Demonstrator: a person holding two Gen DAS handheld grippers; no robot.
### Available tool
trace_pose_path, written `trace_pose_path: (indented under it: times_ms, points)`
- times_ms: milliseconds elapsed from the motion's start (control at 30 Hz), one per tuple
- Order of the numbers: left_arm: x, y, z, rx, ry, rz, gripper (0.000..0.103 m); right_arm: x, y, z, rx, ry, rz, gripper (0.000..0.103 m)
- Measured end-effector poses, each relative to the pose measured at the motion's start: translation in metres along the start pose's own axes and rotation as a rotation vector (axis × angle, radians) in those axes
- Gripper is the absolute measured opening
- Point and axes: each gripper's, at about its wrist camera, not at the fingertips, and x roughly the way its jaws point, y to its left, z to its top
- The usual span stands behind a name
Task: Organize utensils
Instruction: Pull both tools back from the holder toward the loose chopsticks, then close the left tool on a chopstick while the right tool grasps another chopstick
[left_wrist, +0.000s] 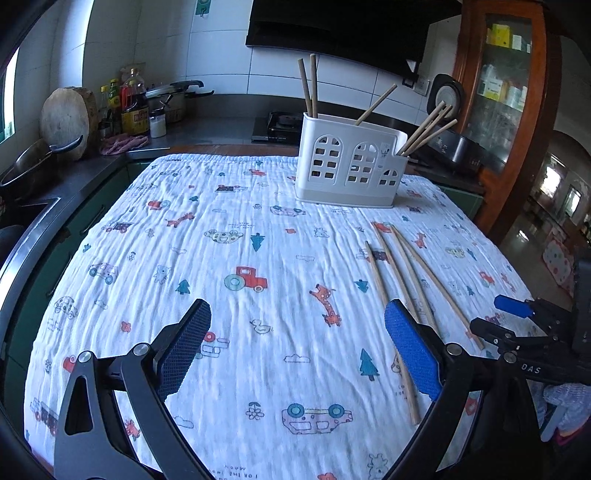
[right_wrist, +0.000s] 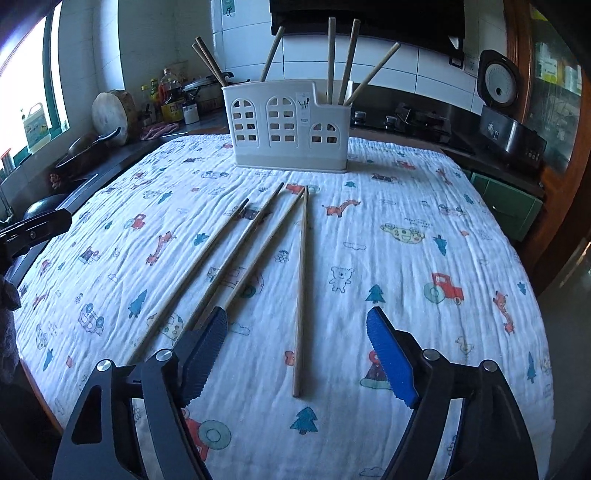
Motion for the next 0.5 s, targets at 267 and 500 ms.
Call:
trace_pose_path:
  times_ms: [267,500]
  points:
    - [0.007,-0.008,-0.012,0.007,0.036,-0.025,0.094,0.017,-0.004,-0.005,0.029,0.055,0.030,0.046]
    - [0.014,-0.015,-0.022,0.006,0.080,-0.049,0.094,0.027,-0.005,-0.008,0.044,0.088,0.038,0.028]
